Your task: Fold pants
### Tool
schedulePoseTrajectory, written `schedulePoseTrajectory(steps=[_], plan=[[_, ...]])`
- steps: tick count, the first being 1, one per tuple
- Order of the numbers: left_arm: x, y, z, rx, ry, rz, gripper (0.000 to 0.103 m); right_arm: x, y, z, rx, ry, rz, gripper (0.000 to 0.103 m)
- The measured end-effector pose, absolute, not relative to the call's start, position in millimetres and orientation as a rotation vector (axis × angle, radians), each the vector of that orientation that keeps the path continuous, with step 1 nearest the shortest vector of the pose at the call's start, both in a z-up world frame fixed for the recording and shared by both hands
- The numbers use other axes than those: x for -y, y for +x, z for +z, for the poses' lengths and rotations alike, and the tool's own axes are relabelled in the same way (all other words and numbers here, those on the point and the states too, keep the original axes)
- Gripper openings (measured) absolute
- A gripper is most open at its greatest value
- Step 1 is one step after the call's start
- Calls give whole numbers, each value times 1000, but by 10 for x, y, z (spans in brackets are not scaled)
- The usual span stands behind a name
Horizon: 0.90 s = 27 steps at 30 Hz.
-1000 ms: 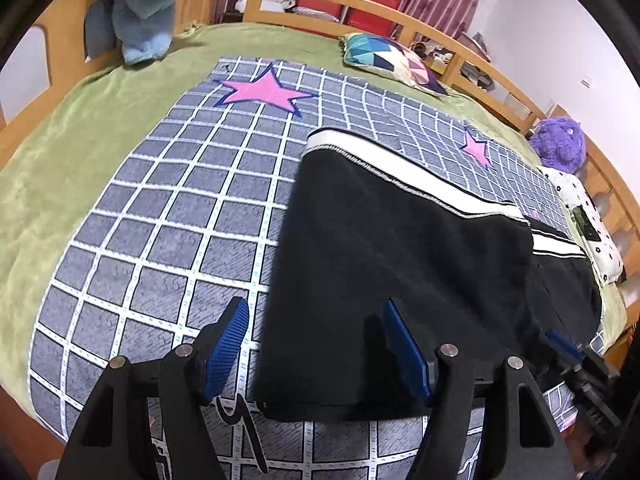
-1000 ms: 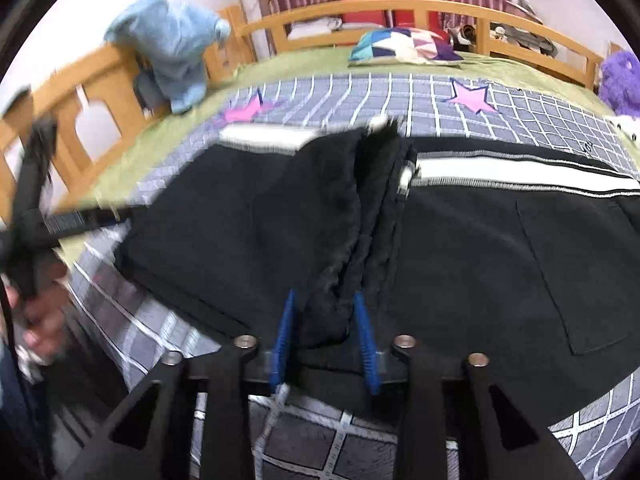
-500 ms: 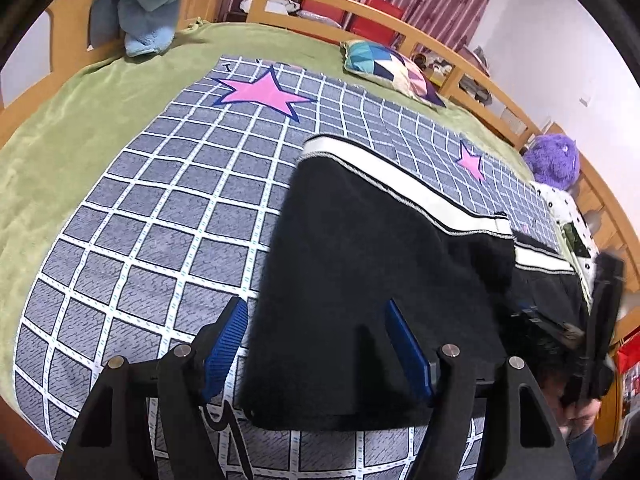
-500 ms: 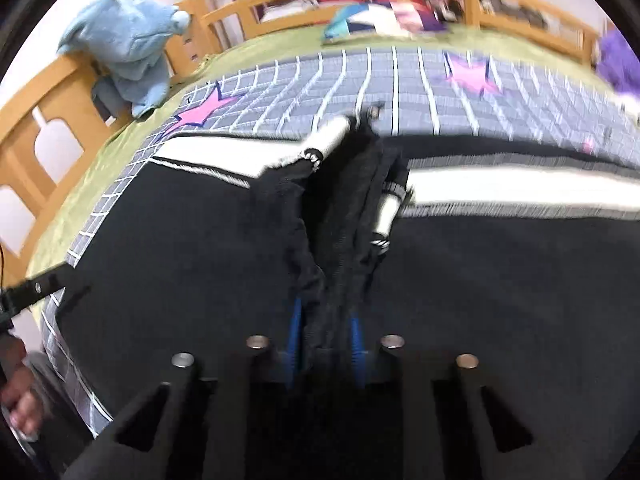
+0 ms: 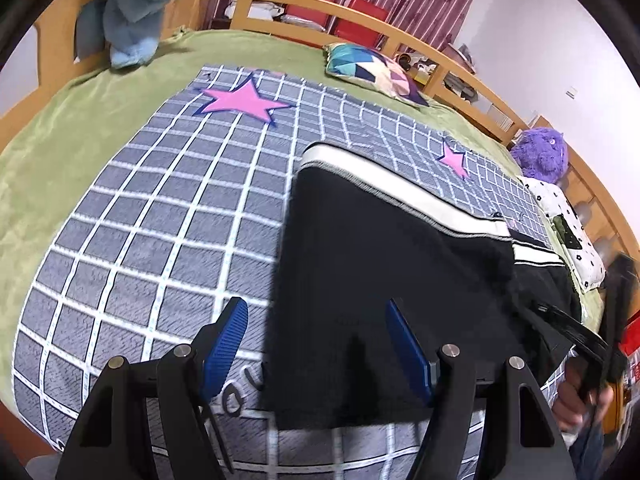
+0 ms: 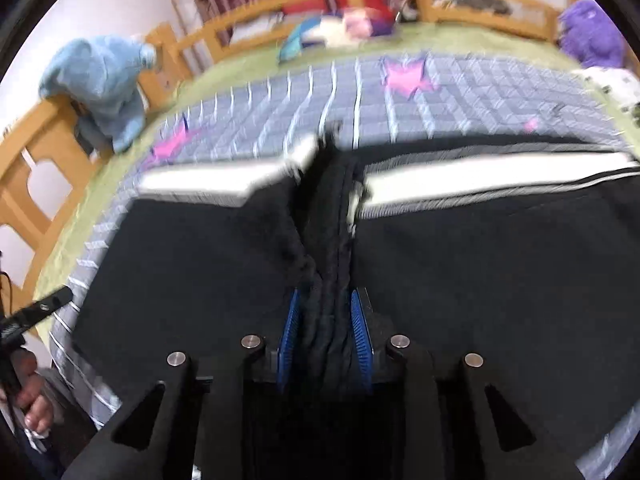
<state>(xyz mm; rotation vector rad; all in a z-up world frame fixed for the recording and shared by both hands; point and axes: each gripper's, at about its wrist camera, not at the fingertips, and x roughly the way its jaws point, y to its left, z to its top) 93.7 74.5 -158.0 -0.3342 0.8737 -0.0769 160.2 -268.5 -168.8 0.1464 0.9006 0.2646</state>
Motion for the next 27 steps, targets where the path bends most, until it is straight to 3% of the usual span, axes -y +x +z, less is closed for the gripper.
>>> schedulePoseTrajectory(steps=[2, 8, 11, 15, 18, 24, 26, 27], plan=[[-634, 977, -1547, -881, -315, -107, 69, 2651, 1403, -1493, -829, 152, 306, 35], [-343, 864, -1948, -945, -179, -55, 69, 2385, 1013, -1768, -822, 11, 333, 37], [-213, 752, -1934, -942, -88, -44, 74, 2386, 905, -1926, -800, -31, 307, 37], [-247, 821, -1785, -941, -121, -63, 74, 2427, 902, -1710, -806, -56, 336, 38], [-245, 1016, -1613, -922, -171, -90, 74, 2435, 961, -1447, -703, -53, 383, 55], [-253, 1401, -1378, -865, -142, -39, 74, 2158, 1560, -1275, -630, -119, 414, 51], [-319, 1481, -1384, -877, -173, -40, 74, 2094, 1845, -1373, -702, -169, 294, 46], [-347, 1498, -1397, -880, -179, -36, 74, 2125, 1960, -1440, -739, -146, 274, 39]])
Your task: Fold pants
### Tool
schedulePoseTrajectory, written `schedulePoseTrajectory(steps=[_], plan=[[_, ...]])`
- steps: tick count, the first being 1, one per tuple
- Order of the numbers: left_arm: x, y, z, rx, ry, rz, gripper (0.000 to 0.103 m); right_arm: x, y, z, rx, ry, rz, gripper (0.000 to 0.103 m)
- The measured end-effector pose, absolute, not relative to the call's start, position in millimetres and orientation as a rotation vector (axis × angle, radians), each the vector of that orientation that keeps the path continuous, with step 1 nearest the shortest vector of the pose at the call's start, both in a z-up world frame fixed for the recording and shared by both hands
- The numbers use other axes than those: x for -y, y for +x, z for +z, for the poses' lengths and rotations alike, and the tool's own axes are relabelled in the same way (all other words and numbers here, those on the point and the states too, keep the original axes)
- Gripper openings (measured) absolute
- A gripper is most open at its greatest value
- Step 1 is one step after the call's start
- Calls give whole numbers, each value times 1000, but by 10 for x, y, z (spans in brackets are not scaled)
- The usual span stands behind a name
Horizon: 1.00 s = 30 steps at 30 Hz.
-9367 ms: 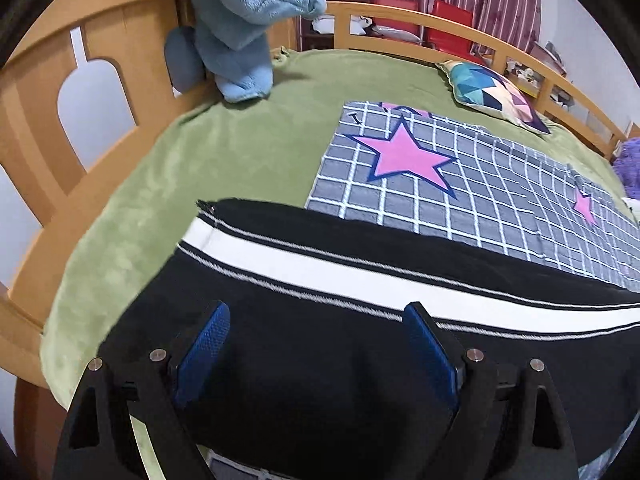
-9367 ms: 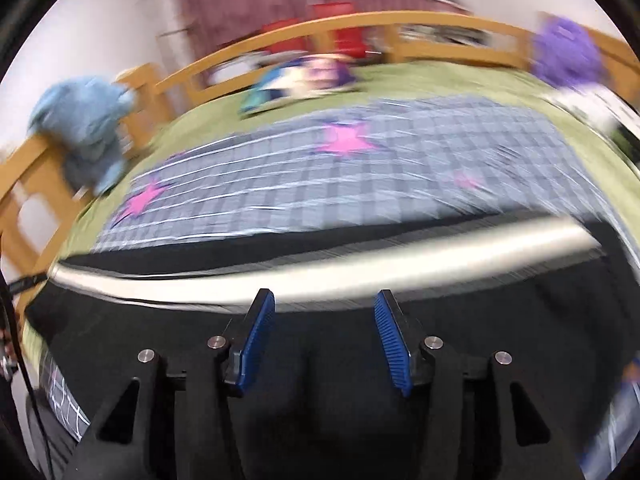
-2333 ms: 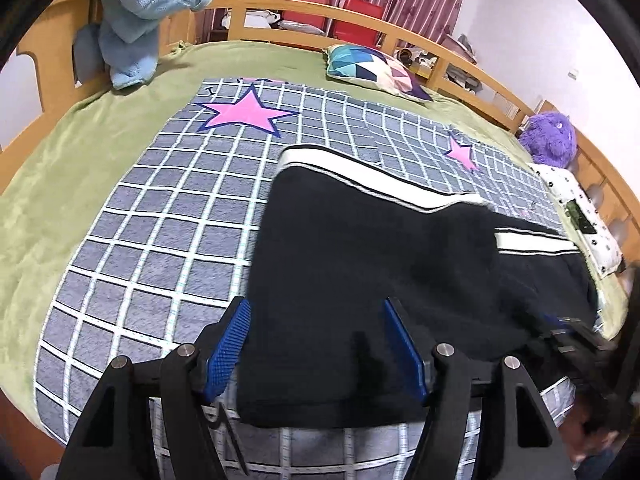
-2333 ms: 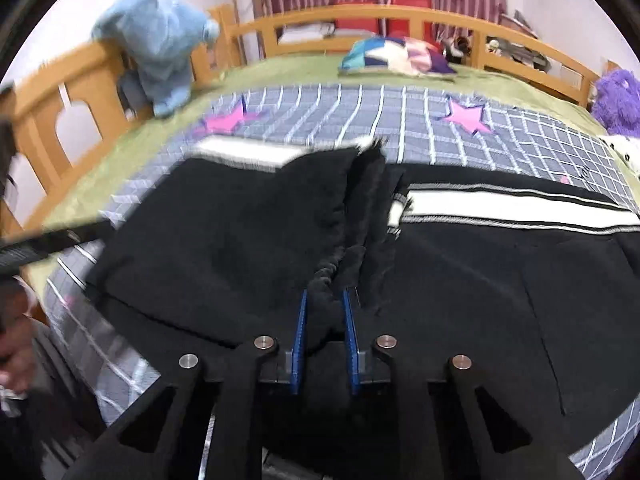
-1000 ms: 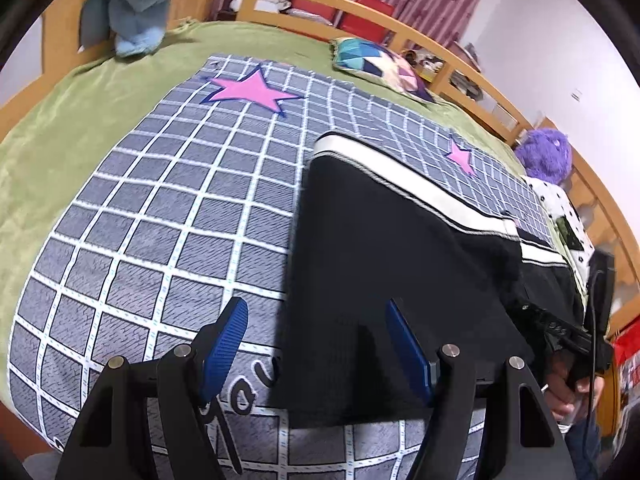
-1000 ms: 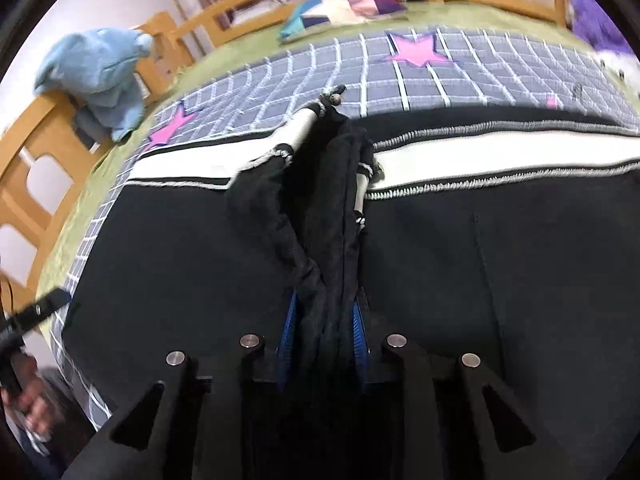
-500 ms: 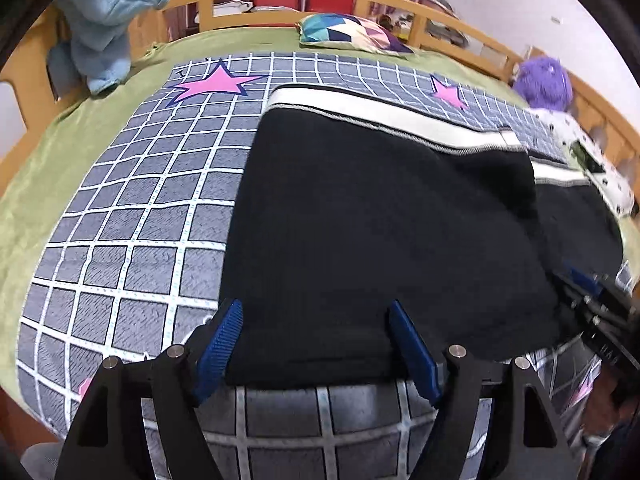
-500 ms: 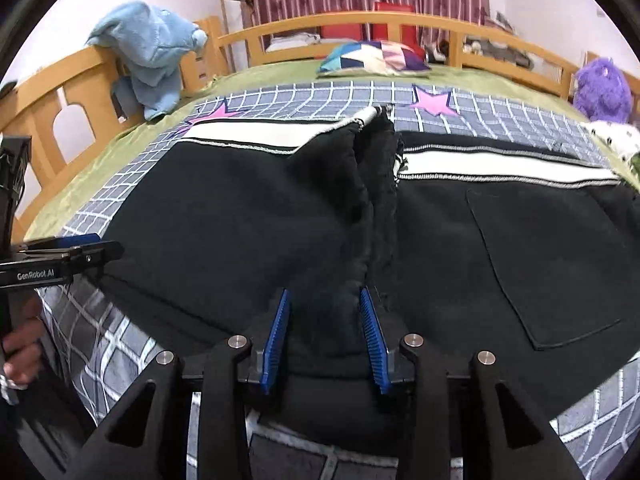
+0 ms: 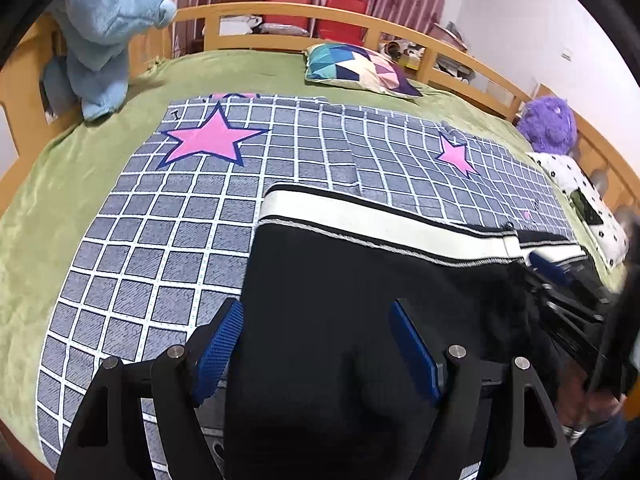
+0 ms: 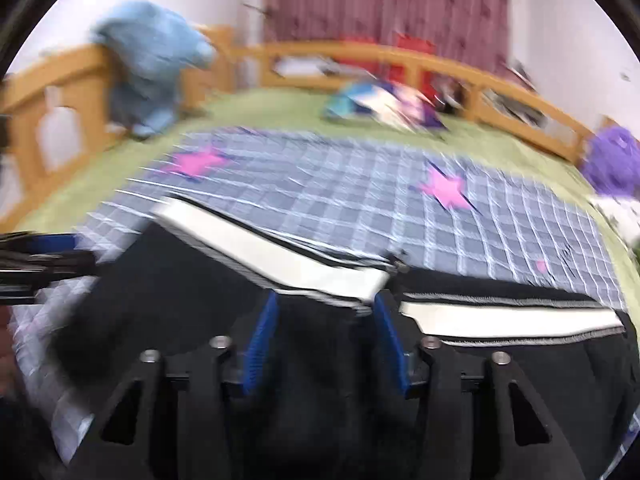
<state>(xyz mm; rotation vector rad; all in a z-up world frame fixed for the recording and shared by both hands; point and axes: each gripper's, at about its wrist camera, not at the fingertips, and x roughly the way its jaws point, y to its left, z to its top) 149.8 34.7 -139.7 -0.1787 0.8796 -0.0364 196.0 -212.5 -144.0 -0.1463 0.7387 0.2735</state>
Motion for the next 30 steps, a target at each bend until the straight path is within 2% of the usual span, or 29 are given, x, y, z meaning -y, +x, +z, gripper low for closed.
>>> schedulePoseTrajectory(steps=[2, 3, 7, 9, 11, 14, 19, 22, 24, 25, 27, 30], plan=[[-393, 1529, -1433, -886, -184, -25, 74, 2203, 2157, -1605, -834, -75, 313, 12], [-413, 1550, -1461, -892, -186, -22, 74, 2226, 2253, -1706, -883, -57, 335, 8], [-455, 1630, -1549, -915, -182, -17, 74, 2488, 2248, -1548, -766, 12, 324, 7], [-454, 1664, -1569, -922, -185, -22, 74, 2577, 2338, -1567, -802, 75, 295, 7], [-424, 1717, -1569, -926, -185, -38, 74, 2434, 2487, -1806, -908, -13, 258, 8], [-371, 1791, -1542, -914, -171, -48, 74, 2284, 2434, -1763, -898, -139, 270, 10], [-235, 2084, -1498, -906, -170, -105, 74, 2405, 2290, -1355, -800, -3, 308, 32], [-142, 2271, -1596, -915, -159, -93, 74, 2216, 2420, -1353, -748, 22, 392, 39], [-132, 2347, -1756, -977, -169, -79, 74, 2112, 2650, -1578, -865, 23, 402, 36], [-145, 2343, -1823, -1007, -164, -68, 74, 2079, 2745, -1707, -933, 7, 374, 23], [-187, 2242, -1867, -1024, -151, -70, 74, 2128, 2794, -1831, -976, -1, 330, 7], [-244, 2013, -1880, -1034, -123, -57, 74, 2366, 2693, -1828, -986, 69, 331, 5]])
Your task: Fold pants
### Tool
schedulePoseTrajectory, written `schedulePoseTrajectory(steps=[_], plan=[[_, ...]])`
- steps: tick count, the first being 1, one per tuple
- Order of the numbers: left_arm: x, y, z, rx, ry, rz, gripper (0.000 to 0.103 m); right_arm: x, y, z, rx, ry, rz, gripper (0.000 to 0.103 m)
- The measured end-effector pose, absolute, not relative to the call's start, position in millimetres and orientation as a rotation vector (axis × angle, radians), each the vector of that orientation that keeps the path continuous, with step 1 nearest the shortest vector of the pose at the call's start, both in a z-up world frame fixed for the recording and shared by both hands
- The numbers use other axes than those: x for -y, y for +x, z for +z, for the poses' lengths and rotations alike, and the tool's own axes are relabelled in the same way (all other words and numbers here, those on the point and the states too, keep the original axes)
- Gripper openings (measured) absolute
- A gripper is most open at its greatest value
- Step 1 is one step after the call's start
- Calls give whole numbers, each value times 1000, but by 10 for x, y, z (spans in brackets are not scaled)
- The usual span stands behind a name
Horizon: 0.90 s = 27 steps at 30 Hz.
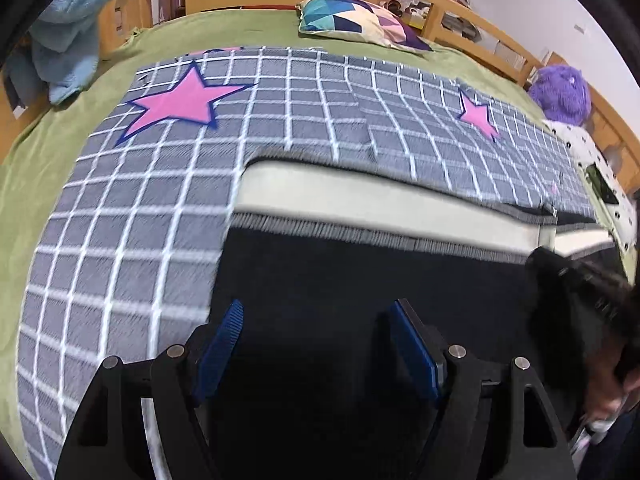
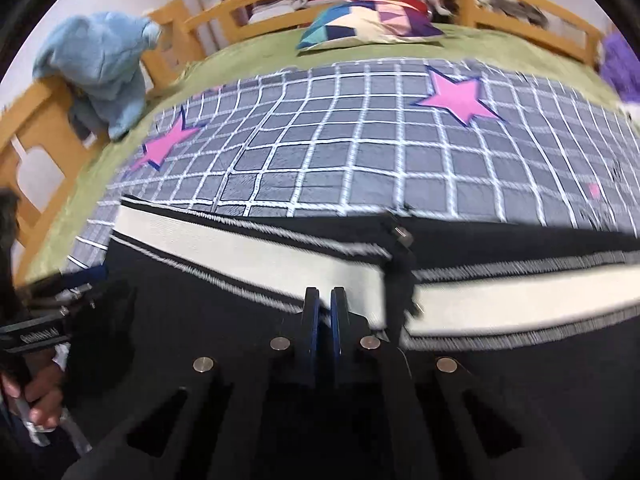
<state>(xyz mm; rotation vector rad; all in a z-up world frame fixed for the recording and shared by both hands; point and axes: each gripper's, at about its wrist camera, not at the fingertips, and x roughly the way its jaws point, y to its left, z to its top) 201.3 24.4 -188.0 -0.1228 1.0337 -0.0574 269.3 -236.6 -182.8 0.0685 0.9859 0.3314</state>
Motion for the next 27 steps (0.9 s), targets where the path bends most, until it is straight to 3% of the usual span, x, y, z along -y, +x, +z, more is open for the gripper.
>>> schedulePoseTrajectory(steps=[7, 11, 13, 16, 21, 23, 24, 27], plan=[[-185, 1200, -1928, -1023, -64, -76, 74, 2434, 1707, -1787, -953, 1, 337, 15], [-230, 798, -1901, -1017, -47, -63, 80, 2546, 1166, -1775, -906, 23, 325, 16], [-347, 664, -1874, -1018, -108, -76, 80, 2622, 945, -1682, -876, 35, 281, 38], [-513, 560, -1837, -1025, -196, -64, 80, 2779, 752, -1575, -826, 146, 284, 40], [-593, 484, -1833, -1025, -275, -81, 80, 2757, 982, -1801, -917, 247, 280, 40], [-597, 450, -1809, -1016, -291, -95, 80, 2710, 1077, -1923, -953, 259, 262, 31], [-605, 458, -1801, -1013, -288, -95, 80, 2684, 1068, -1911, -936, 236, 268, 21], [-635, 431, -1755, -995, -275, -82, 80, 2788, 901, -1697, -866, 292, 341, 17]])
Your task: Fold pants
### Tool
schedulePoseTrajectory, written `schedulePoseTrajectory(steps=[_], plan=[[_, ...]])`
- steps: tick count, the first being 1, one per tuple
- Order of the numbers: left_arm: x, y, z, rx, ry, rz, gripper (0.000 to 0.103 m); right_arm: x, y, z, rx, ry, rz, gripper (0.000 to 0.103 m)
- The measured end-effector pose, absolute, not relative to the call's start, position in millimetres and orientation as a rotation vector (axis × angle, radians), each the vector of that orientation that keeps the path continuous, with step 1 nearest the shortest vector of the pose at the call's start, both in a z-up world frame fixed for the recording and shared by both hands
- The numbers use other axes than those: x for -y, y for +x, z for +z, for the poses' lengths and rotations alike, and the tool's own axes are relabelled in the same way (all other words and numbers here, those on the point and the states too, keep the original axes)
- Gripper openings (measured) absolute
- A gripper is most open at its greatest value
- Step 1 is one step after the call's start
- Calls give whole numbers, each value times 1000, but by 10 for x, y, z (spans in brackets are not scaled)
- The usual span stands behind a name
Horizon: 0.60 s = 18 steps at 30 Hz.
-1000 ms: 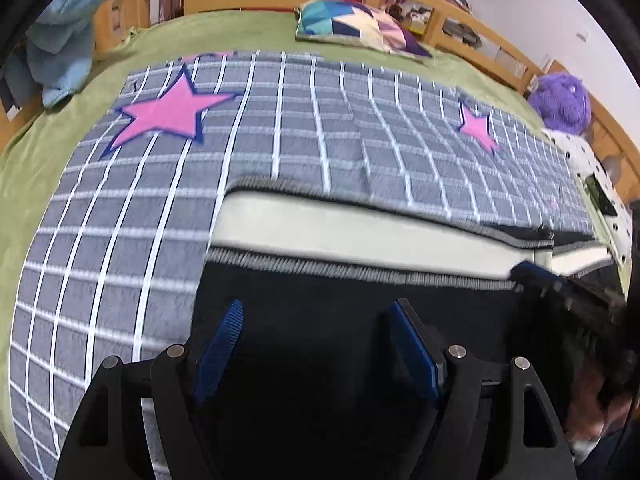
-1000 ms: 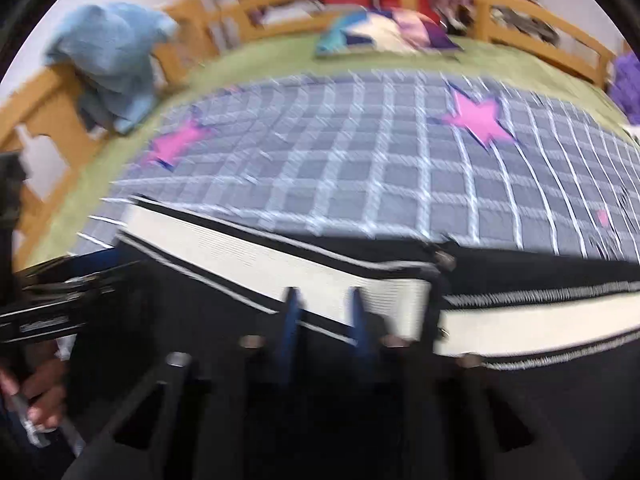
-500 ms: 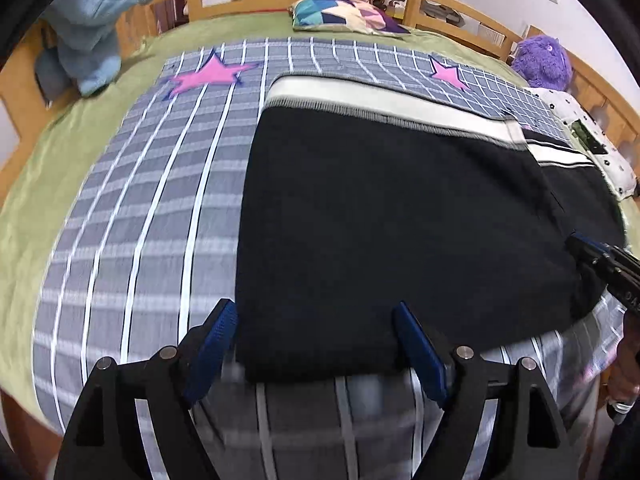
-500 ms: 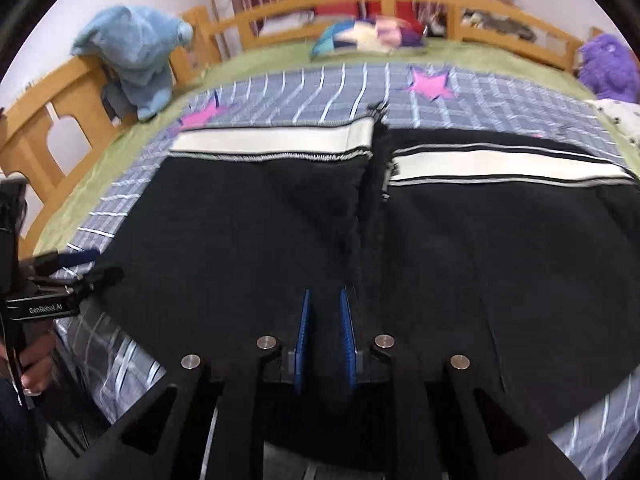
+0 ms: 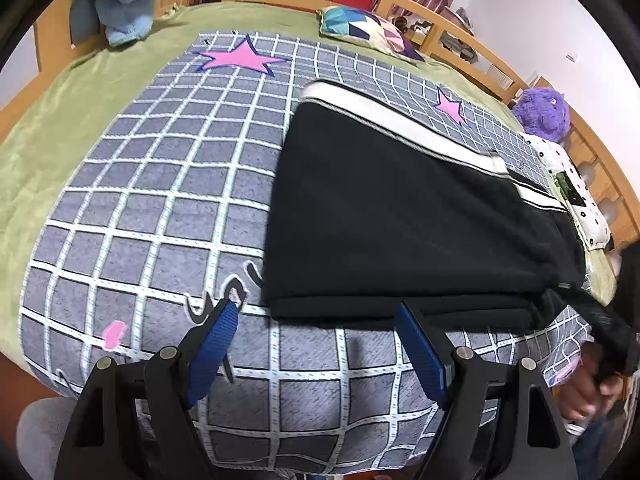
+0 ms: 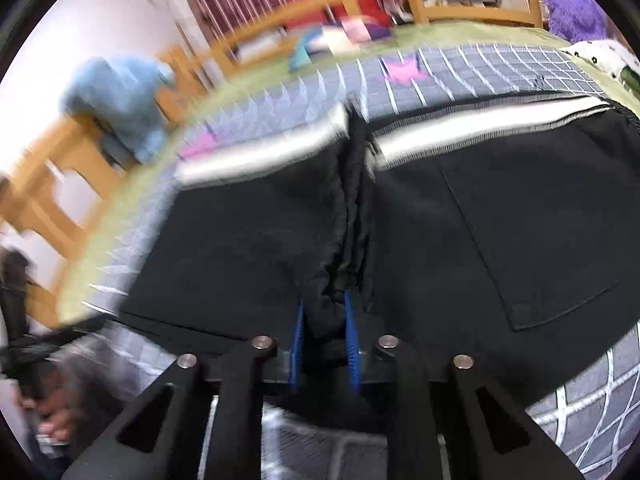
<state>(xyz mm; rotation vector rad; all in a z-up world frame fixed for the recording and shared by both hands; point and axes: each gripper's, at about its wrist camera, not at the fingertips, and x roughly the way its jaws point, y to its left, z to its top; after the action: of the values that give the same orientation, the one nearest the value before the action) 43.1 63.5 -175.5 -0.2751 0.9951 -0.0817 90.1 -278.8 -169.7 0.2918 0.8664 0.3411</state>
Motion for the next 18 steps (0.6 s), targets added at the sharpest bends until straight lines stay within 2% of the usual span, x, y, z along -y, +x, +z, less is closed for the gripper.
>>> schedulePoseTrajectory(steps=[3, 7, 9, 13, 17, 18], plan=[[-682, 445, -1743, -986, -304, -91, 80, 2874, 736, -1632, -861, 318, 352, 17], [-628, 596, -1758, -994, -307, -100, 80, 2704, 720, -1959, -929, 225, 318, 19], [-576, 662, -1713, -980, -294, -111, 80, 2711, 710, -1848, -915, 195, 333, 20], [-466, 822, -1674, -966, -275, -127, 80, 2758, 616, -1480, -790, 160, 310, 34], [-298, 914, -1883, -1046, -190, -75, 80, 2551, 780, -1567, -798, 97, 335, 34], [-247, 890, -1960, -1052, -136, -57, 83, 2516, 815, -1626, -815, 77, 325, 33]])
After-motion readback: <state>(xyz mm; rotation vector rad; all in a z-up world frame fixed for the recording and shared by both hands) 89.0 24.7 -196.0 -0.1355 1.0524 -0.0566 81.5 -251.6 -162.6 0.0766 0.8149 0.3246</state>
